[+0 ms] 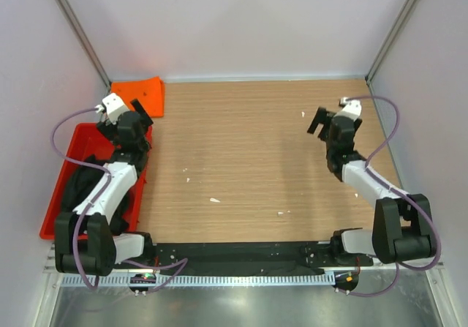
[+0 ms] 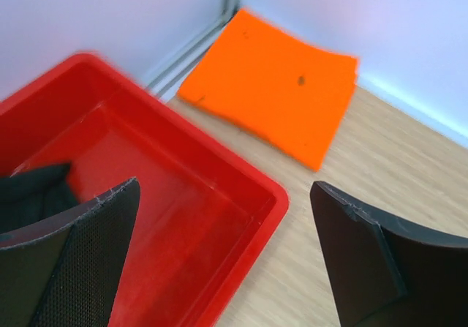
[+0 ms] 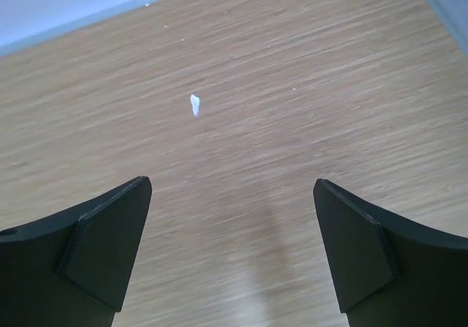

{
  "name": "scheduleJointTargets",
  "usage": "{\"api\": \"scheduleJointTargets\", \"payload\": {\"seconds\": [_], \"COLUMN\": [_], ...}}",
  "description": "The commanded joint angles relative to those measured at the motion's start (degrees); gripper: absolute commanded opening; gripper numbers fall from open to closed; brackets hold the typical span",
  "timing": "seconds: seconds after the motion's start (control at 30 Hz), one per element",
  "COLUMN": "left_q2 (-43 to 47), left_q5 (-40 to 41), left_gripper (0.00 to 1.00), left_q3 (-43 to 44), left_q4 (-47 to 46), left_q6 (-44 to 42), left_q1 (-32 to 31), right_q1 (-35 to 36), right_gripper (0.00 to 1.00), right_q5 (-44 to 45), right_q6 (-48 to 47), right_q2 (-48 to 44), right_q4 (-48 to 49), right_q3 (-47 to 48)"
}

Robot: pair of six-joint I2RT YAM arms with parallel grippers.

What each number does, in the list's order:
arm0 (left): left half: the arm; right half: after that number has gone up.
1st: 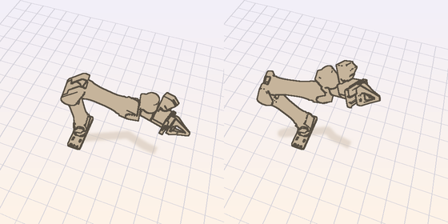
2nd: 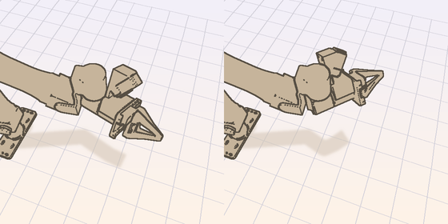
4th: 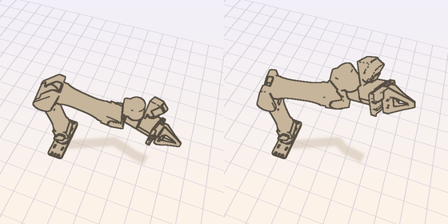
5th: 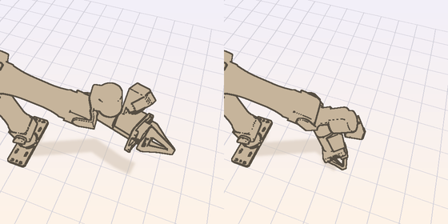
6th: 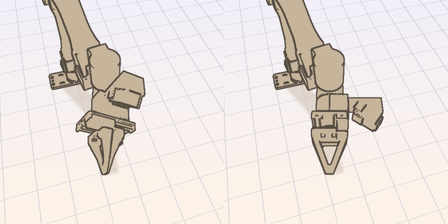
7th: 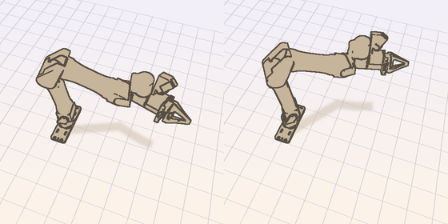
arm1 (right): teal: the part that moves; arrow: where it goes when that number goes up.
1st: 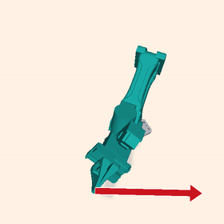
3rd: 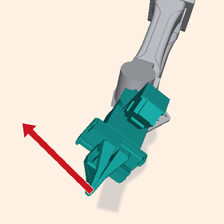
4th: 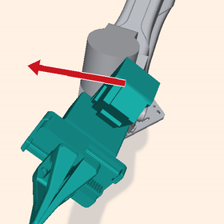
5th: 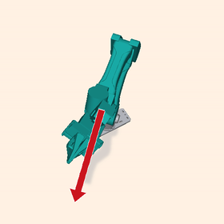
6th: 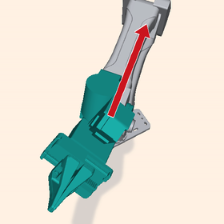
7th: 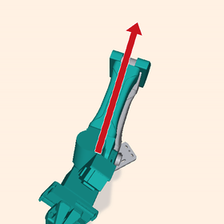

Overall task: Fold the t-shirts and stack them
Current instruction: Grab the tshirt from the pile

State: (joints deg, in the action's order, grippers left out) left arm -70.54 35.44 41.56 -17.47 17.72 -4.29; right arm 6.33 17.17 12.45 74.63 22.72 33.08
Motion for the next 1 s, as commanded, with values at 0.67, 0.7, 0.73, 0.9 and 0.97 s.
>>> {"api": "scheduleJointTargets", "payload": {"seconds": [0.67, 0.7, 0.73, 0.9, 0.97], "left_q2": [-5.2, -5.7, -6.4, -10.1, -12.2], "left_q5": [13.0, 13.4, 13.1, 9.1, 7.8], "left_gripper": [0.68, 0.68, 0.67, 0.58, 0.57], "left_q3": [16.5, 15.6, 15.0, 13.6, 14.4], "left_q4": [55.7, 53.6, 51.8, 44.4, 44.7], "left_q6": [5.9, 5.1, 4.5, 3.0, 5.0], "left_q1": [18.0, 18.5, 19.8, 21.4, 22.0], "right_q1": [3.7, 4.0, 4.2, 5.5, 5.7], "right_gripper": [0.91, 0.91, 0.91, 0.91, 0.91], "right_q5": [-27.6, -27.6, -27.5, -27.7, -27.7], "right_q6": [16.6, 16.1, 16.0, 16.1, 15.7], "right_q2": [-8.8, -9.6, -10.3, -13.6, -14.0], "right_q4": [-52.2, -53.3, -54.2, -56.0, -56.7], "right_q3": [26.4, 26.3, 26.2, 23.7, 23.6]}}
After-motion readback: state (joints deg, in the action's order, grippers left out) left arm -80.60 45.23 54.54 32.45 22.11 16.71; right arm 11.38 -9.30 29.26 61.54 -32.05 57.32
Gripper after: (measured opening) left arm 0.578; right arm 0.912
